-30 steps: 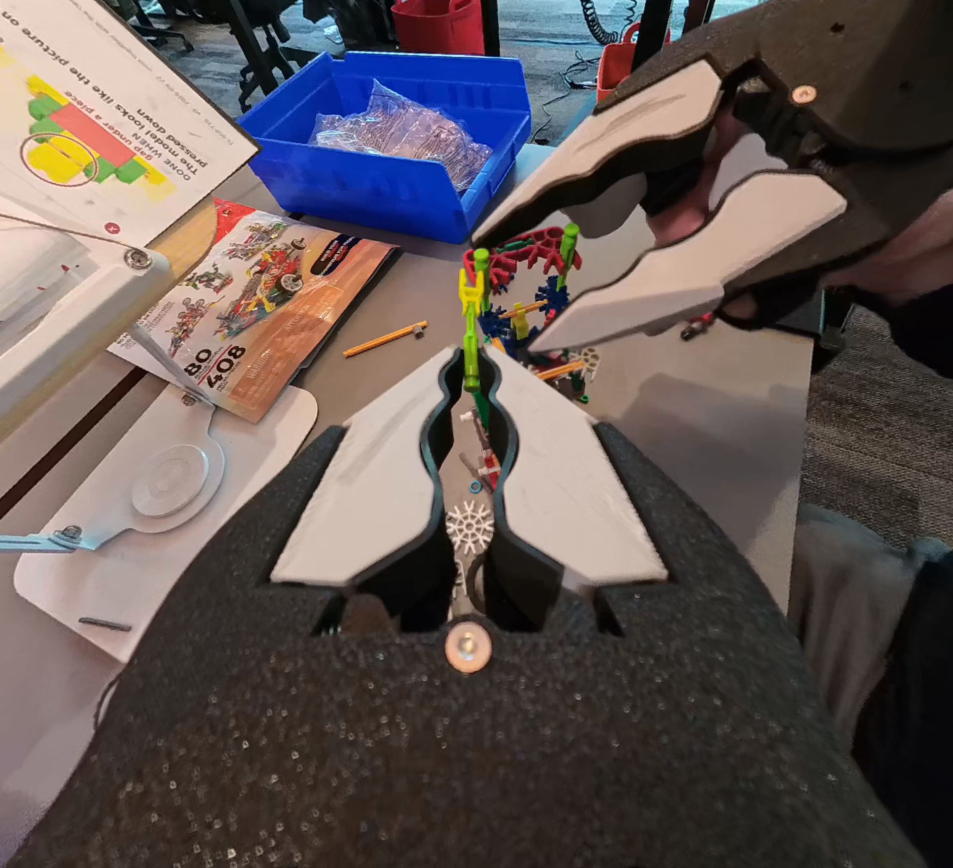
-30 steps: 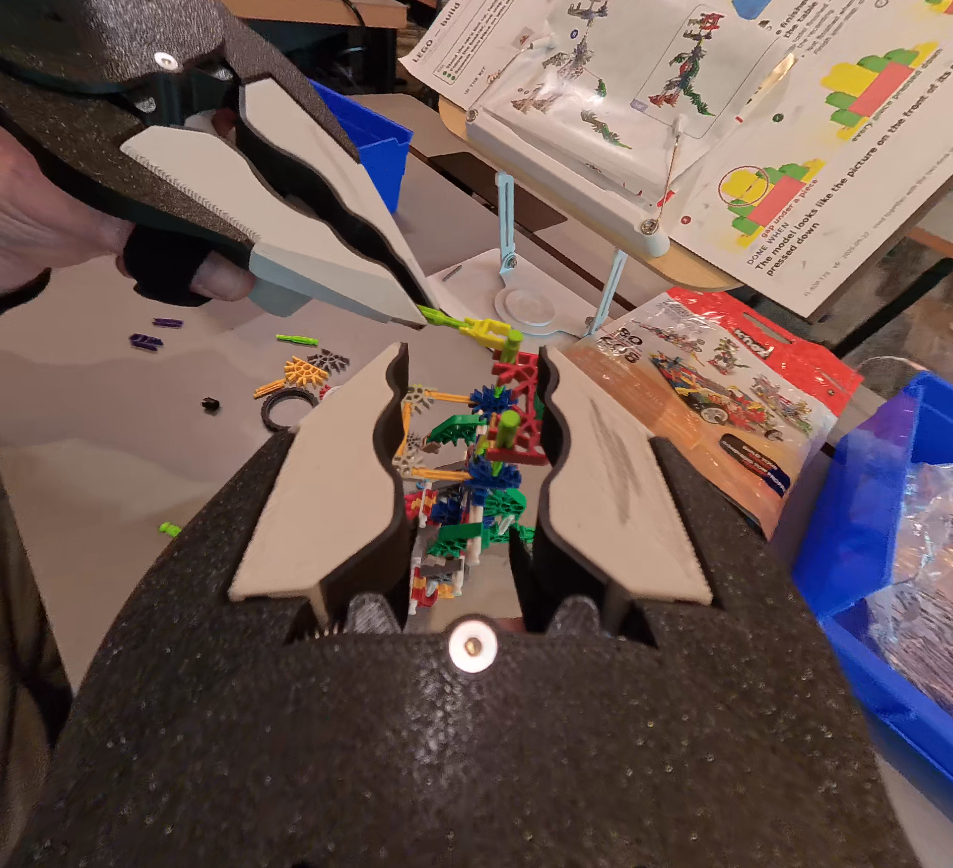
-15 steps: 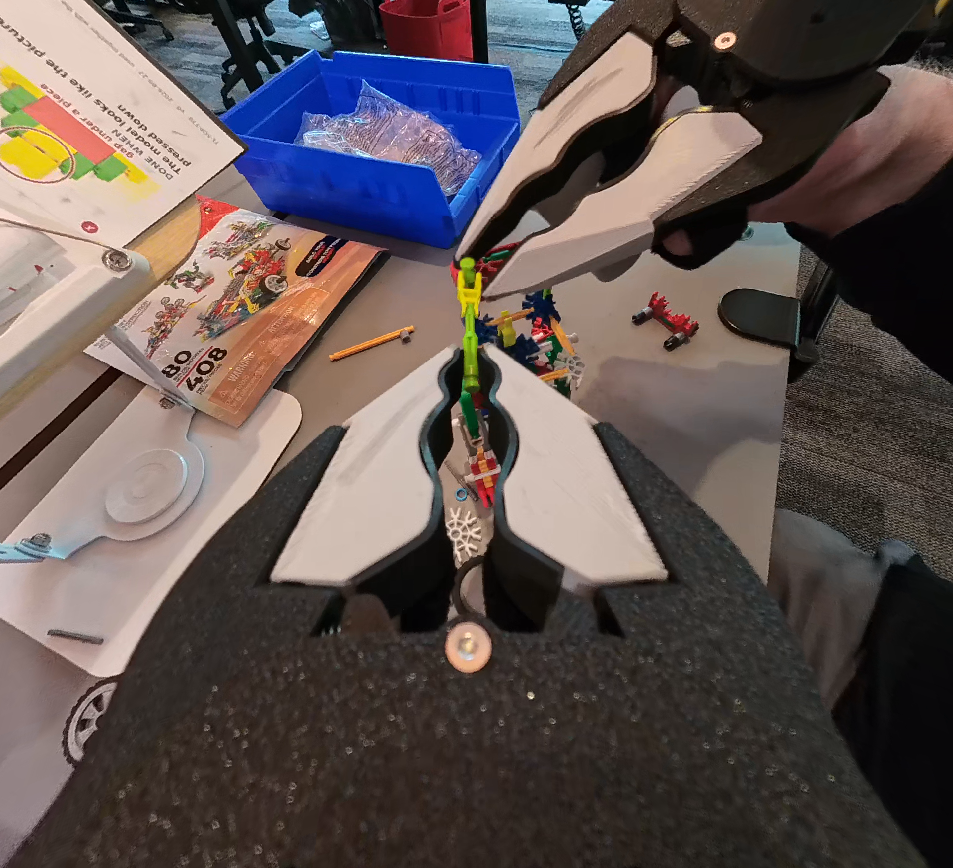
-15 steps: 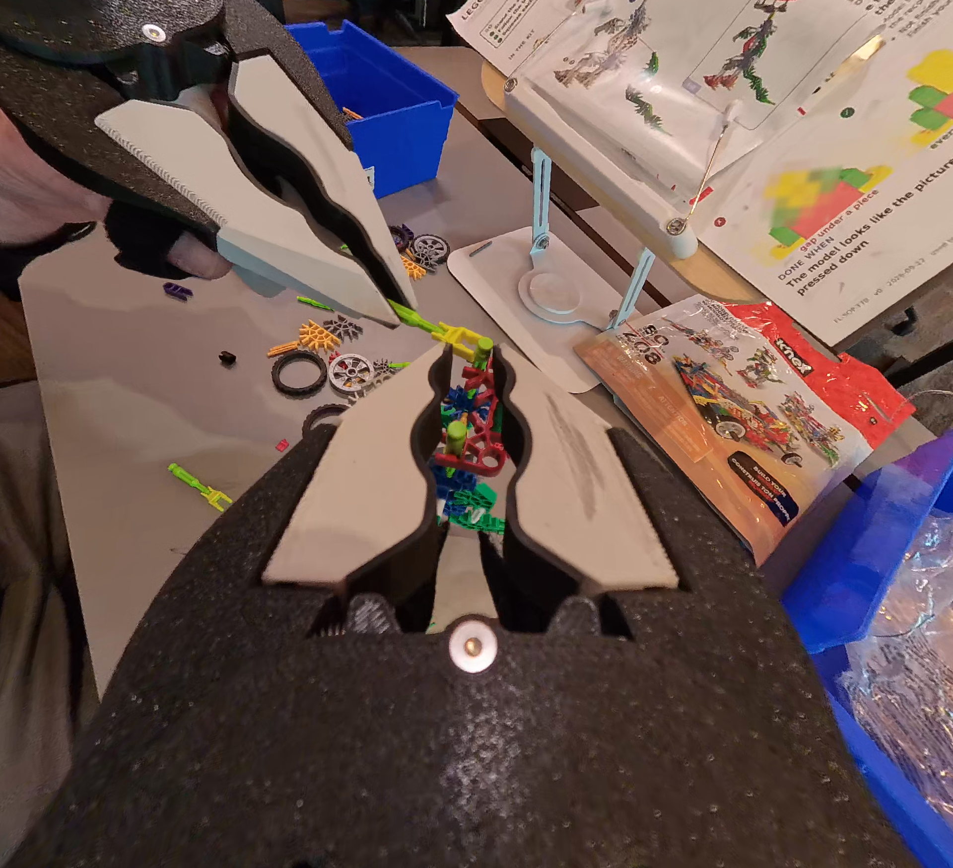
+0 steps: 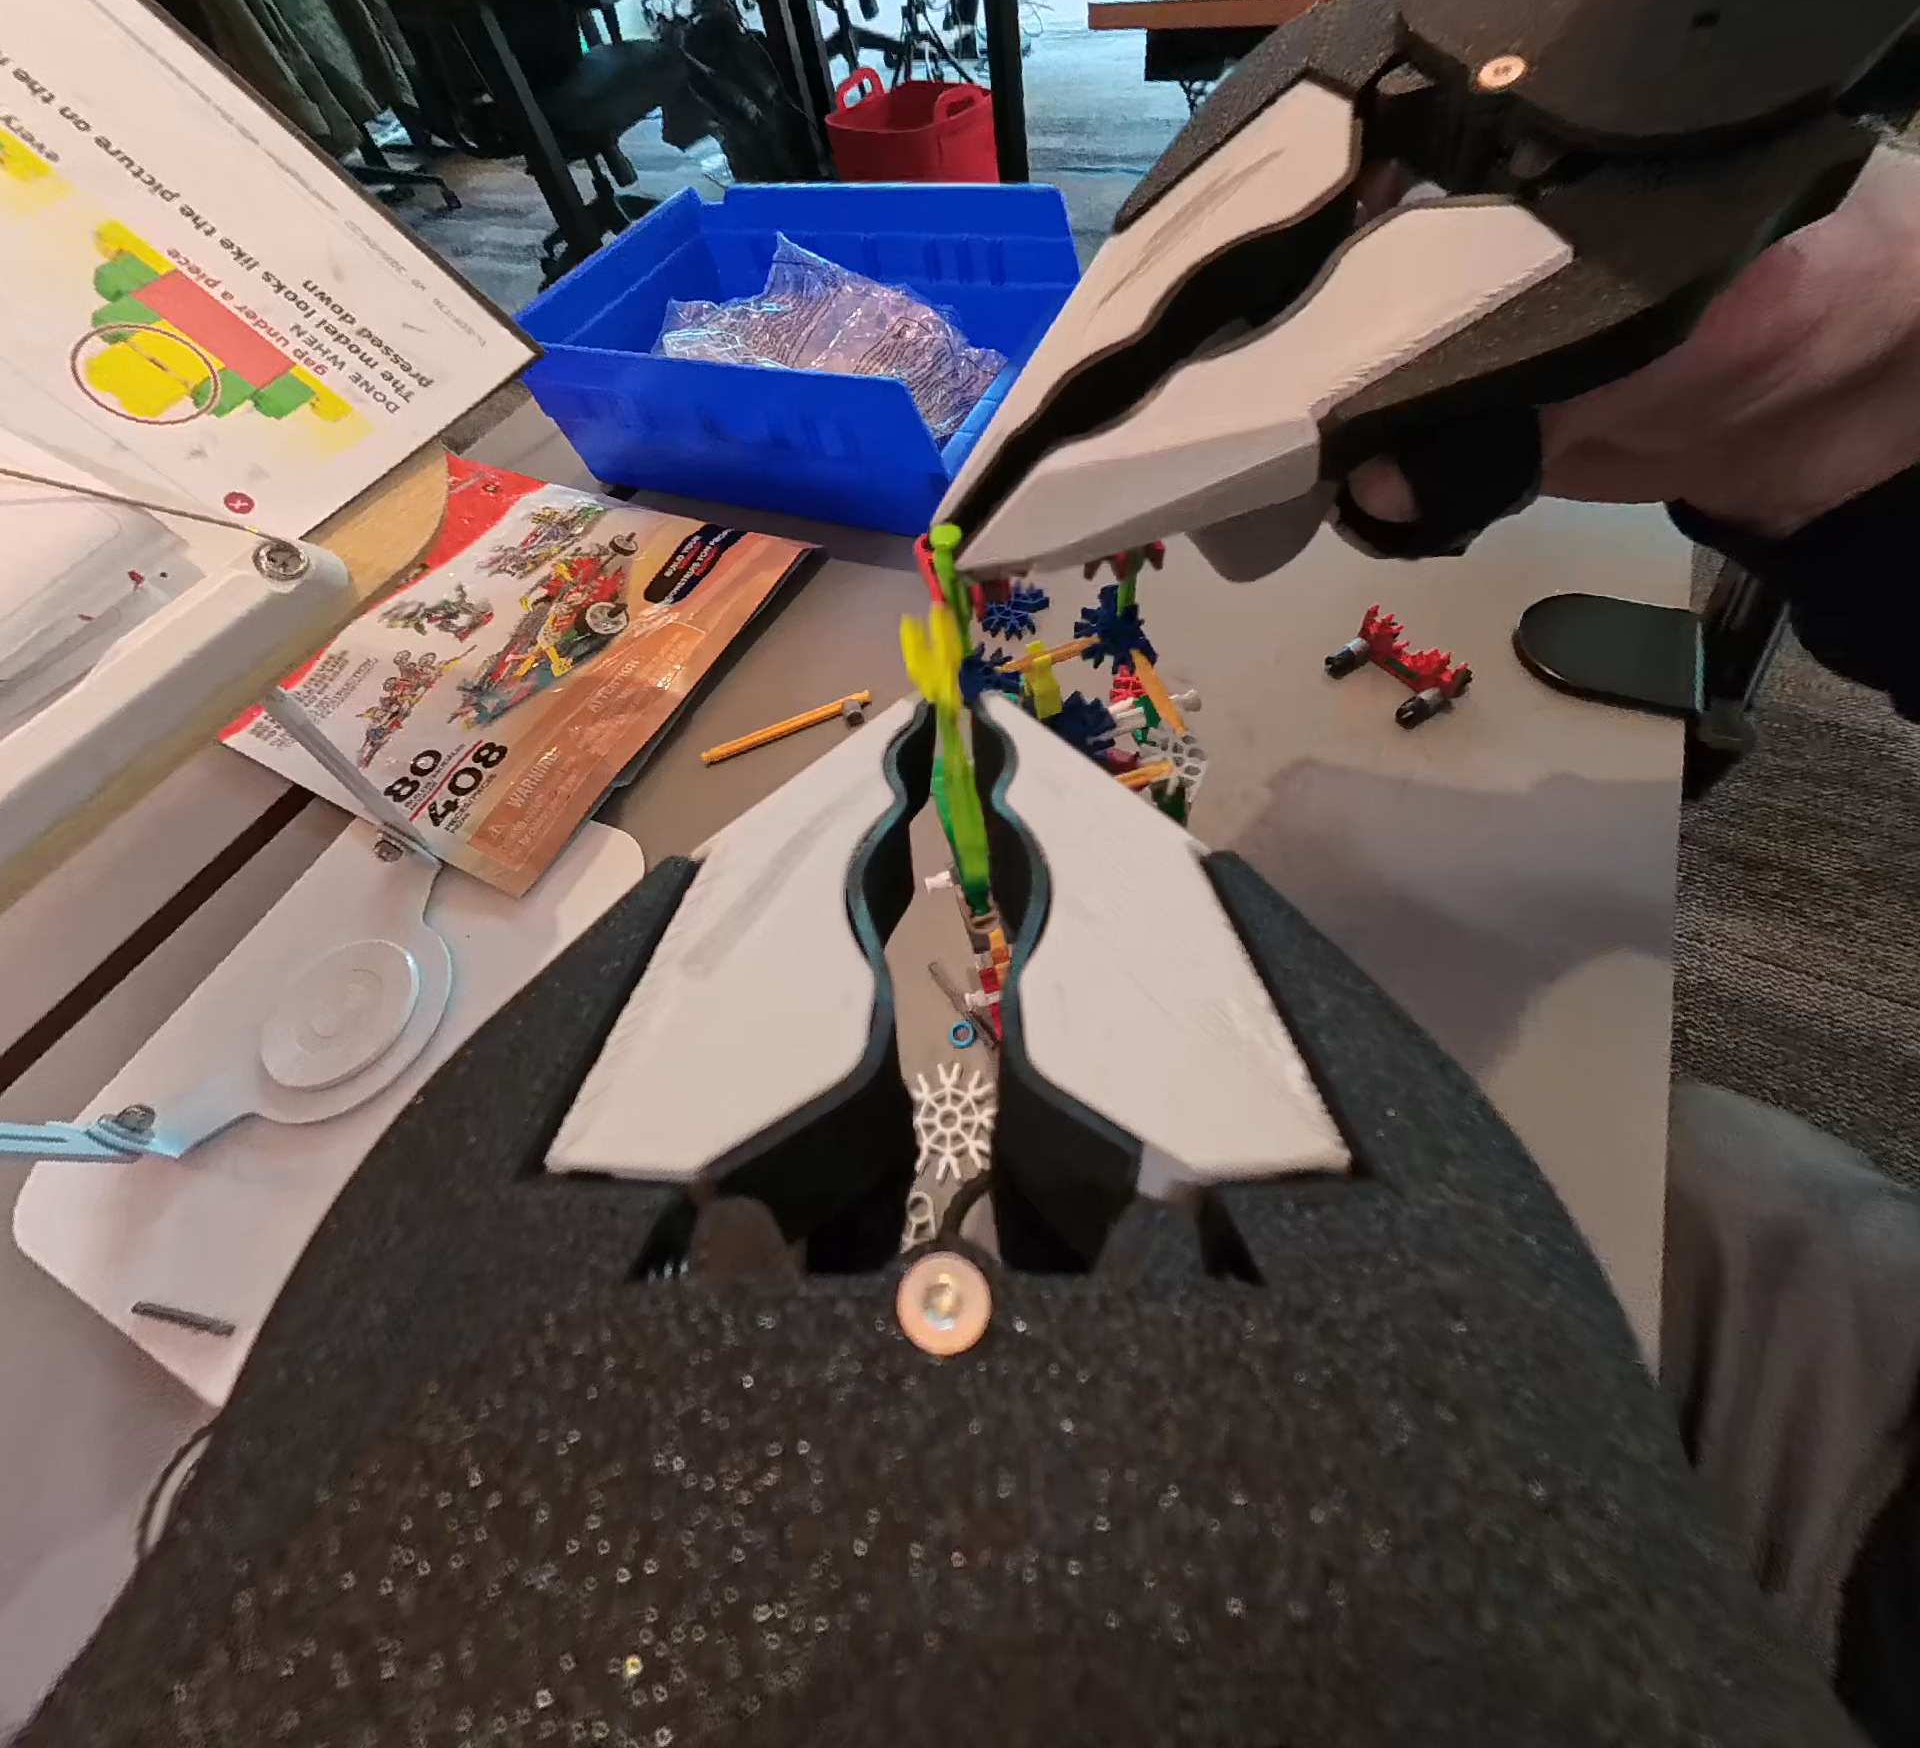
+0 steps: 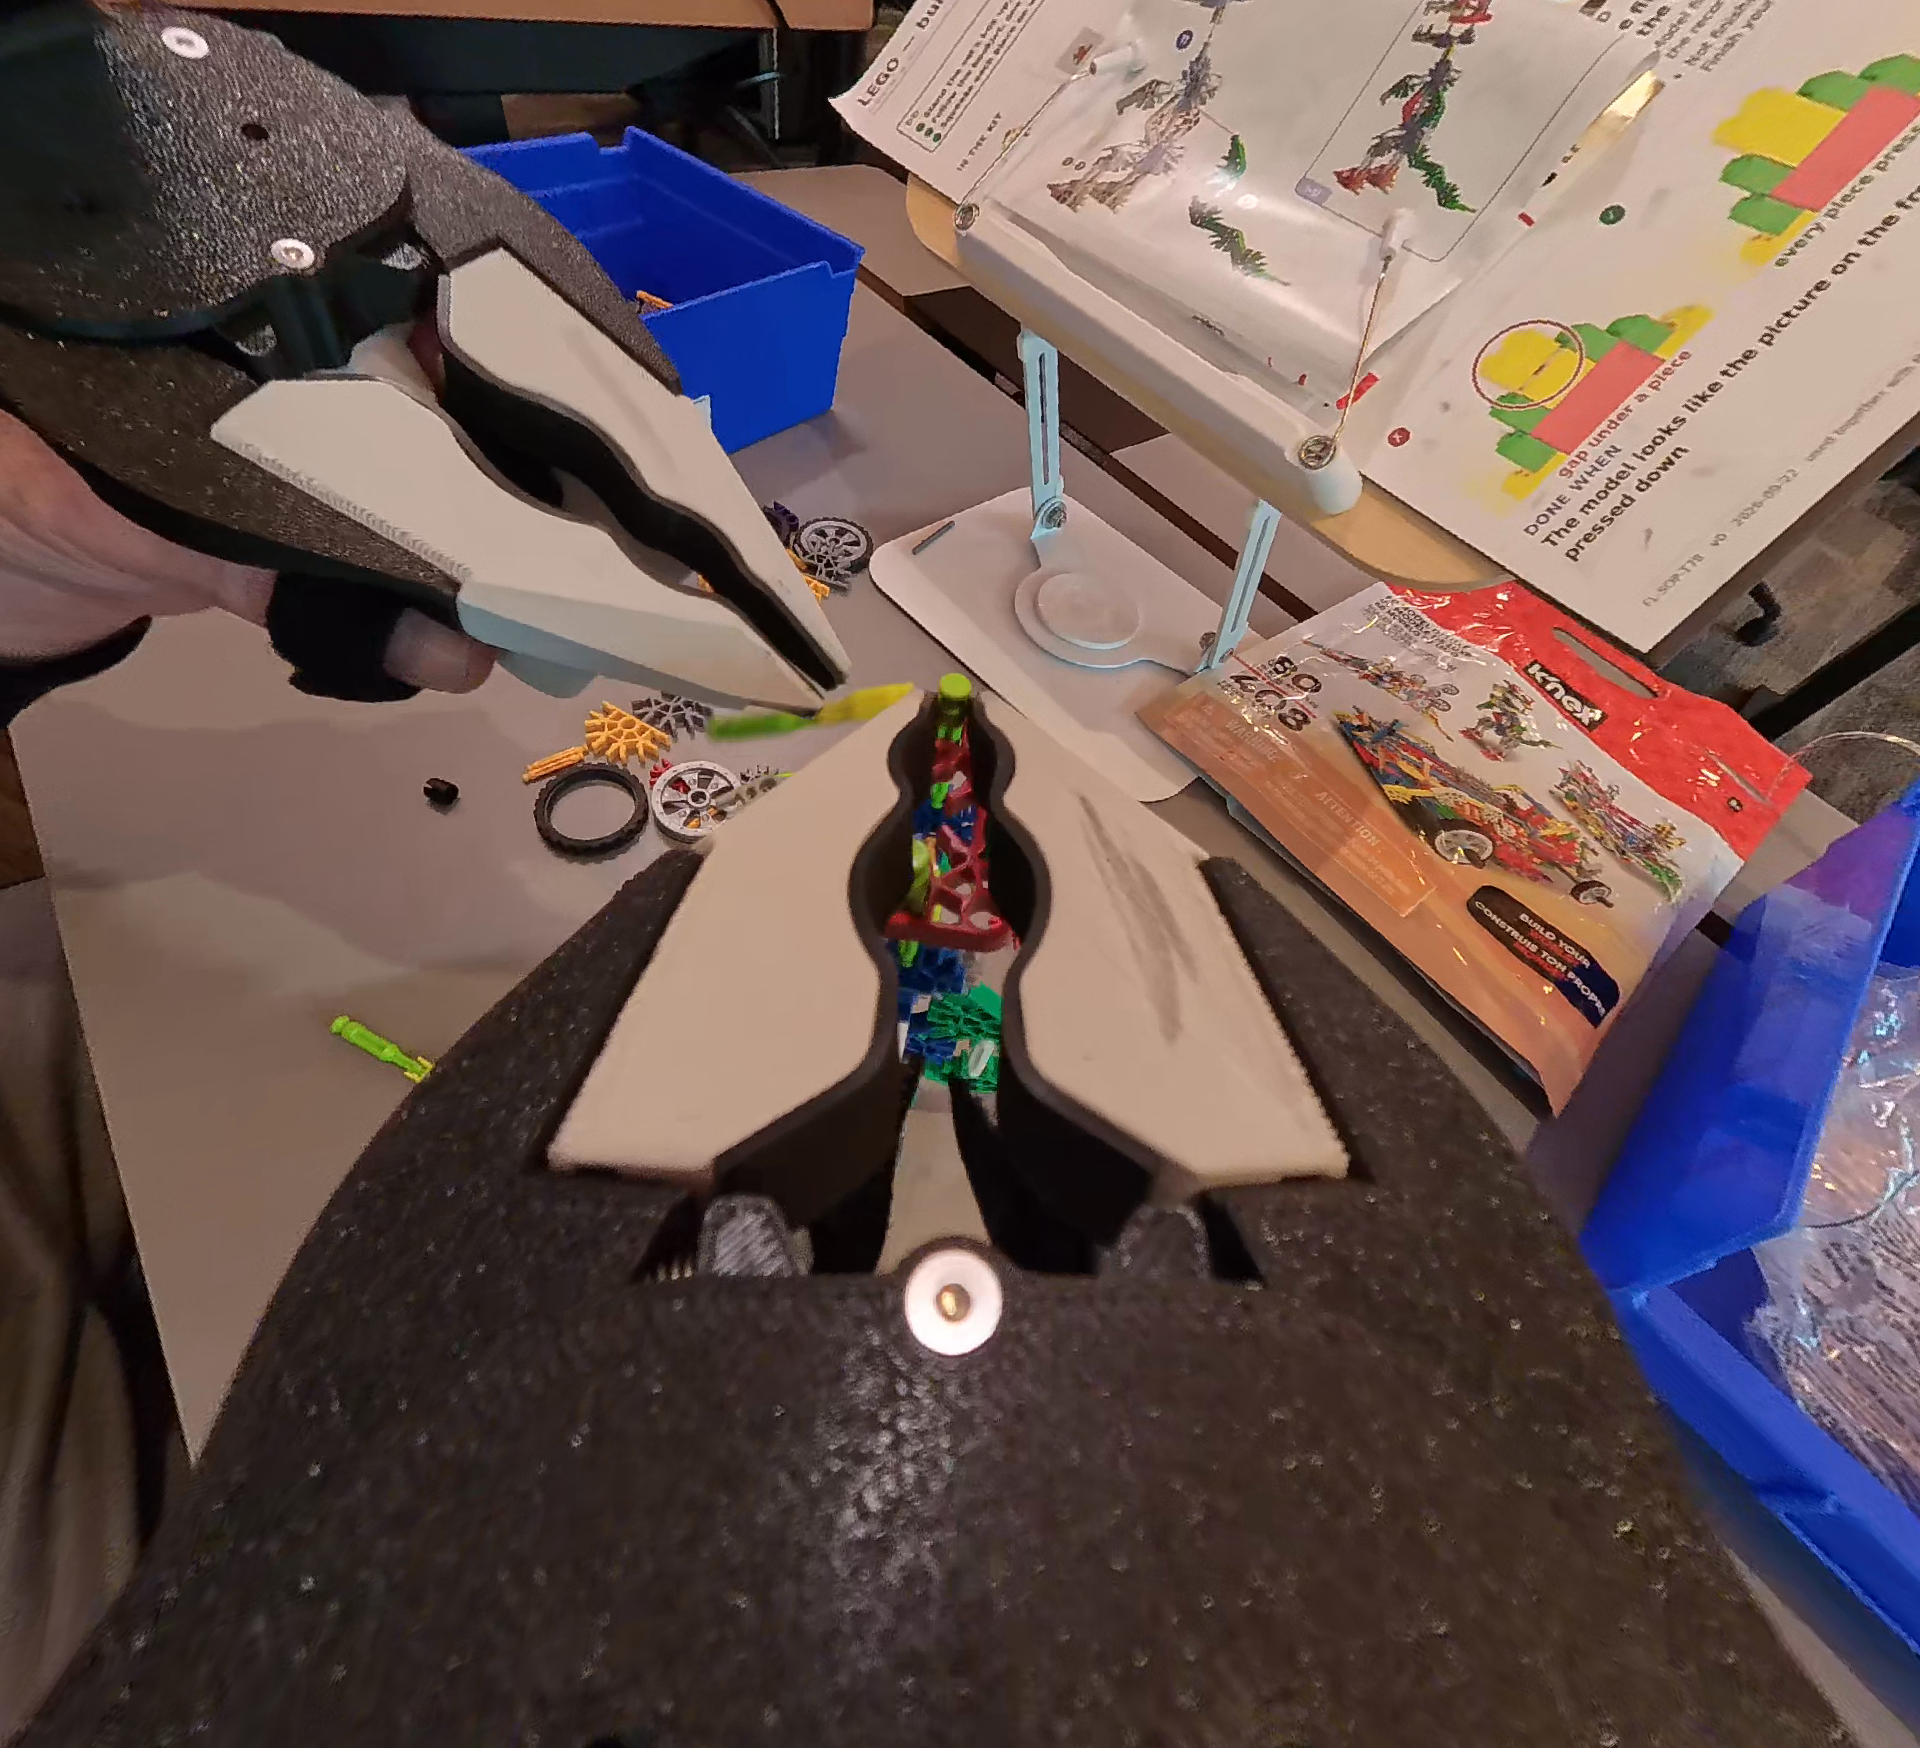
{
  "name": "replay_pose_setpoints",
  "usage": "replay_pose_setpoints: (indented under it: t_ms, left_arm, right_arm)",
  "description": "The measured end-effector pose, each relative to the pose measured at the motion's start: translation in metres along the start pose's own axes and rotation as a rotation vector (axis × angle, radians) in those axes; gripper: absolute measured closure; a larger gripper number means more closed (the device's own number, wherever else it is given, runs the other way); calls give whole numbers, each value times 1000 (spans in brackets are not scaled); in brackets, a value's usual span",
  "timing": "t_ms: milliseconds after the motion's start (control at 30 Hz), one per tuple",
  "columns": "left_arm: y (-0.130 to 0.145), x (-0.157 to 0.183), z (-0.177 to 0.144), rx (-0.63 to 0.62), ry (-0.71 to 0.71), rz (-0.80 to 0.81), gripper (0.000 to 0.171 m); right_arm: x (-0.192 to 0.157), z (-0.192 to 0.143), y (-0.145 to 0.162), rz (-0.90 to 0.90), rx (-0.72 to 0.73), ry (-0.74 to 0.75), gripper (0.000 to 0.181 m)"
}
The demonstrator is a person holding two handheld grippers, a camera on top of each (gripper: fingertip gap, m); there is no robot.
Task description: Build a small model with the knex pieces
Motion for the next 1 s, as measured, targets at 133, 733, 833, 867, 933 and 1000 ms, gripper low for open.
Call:
replay_pose_setpoints:
  t_ms: [133,733,833,867,933,1000]
  left_arm:
    - [3,3,1,16,-27,20,171]
    - [97,32,-6,-340,105,-59,155]
    - [114,37,7,-415,62,-69,153]
    - [119,37,11,-430,42,-72,153]
    - [126,40,18,-460,44,-87,152]
    - [130,42,23,-476,38,-92,153]
  right_arm:
    - [1,-1,0,2,4,4,178]
    - [-22,-74,42,-11,62,161,167]
    - [-26,-72,56,23,53,148,167]
    - [-27,-71,60,30,50,146,167]
    - [-28,-68,65,45,47,138,167]
    - [-28,-65,67,47,42,132,167]
Point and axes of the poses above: each gripper's, where its closed fingertips meet, z out along the fingers, y out of its underside, x = y × z across the jaws, the point moved 8 cm from there along -z, back along the fingers, and after that the axes turned 11 degrees about z, right-handed, at the moved point
